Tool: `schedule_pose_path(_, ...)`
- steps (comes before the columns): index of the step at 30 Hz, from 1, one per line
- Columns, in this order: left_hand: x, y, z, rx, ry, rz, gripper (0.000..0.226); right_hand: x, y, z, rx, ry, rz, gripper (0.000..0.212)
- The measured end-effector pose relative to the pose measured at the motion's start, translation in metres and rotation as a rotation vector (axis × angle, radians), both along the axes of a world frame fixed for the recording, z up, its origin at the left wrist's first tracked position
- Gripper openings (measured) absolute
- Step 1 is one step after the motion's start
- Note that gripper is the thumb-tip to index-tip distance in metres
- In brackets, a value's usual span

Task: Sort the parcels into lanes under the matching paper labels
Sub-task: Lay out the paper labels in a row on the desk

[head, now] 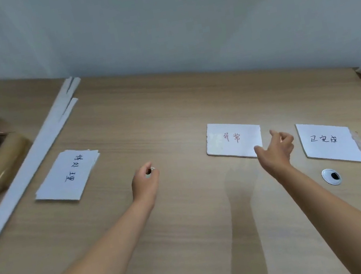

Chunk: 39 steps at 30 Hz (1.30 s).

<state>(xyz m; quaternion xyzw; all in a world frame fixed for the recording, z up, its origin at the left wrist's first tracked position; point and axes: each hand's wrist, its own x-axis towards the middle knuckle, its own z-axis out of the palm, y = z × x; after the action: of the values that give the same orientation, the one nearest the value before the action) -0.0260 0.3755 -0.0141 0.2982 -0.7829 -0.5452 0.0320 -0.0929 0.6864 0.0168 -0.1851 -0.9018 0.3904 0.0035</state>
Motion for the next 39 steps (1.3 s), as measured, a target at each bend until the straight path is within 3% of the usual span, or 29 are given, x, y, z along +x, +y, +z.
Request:
schedule_pose_path(5, 0.039, -0.097, 0.064, -0.368, -0.007, -0.088, 0.048, 0.021, -0.077, 0.046, -0.072, -0.022, 0.182, 0.07)
schedule_pose_path(13, 0.085, -0.22, 0.112, -0.523, 0.002, -0.006, 0.046, 0.056, -0.234, 0.074, -0.065, -0.018, 0.416, 0.064)
schedule_pose_path(19, 0.091, -0.305, 0.098, -0.528, -0.034, -0.03, 0.045, 0.064, -0.342, 0.073, -0.108, -0.056, 0.432, 0.059)
schedule_pose_path(27, 0.036, -0.405, 0.054, -0.38, -0.058, -0.149, 0.04, 0.05, -0.453, 0.036, -0.138, -0.196, 0.397, 0.055)
schedule_pose_path(31, 0.014, -0.428, 0.01, -0.304, -0.108, -0.227, 0.014, 0.04, -0.5, 0.003, -0.164, -0.308, 0.373, 0.055)
schedule_pose_path(34, 0.001, -0.433, -0.023, -0.272, -0.164, -0.295, 0.033, 0.035, -0.526, -0.024, -0.171, -0.407, 0.355, 0.044)
schedule_pose_path(39, -0.019, -0.438, -0.068, -0.218, -0.257, -0.377, 0.029, 0.028, -0.55, -0.065, -0.167, -0.533, 0.299, 0.048)
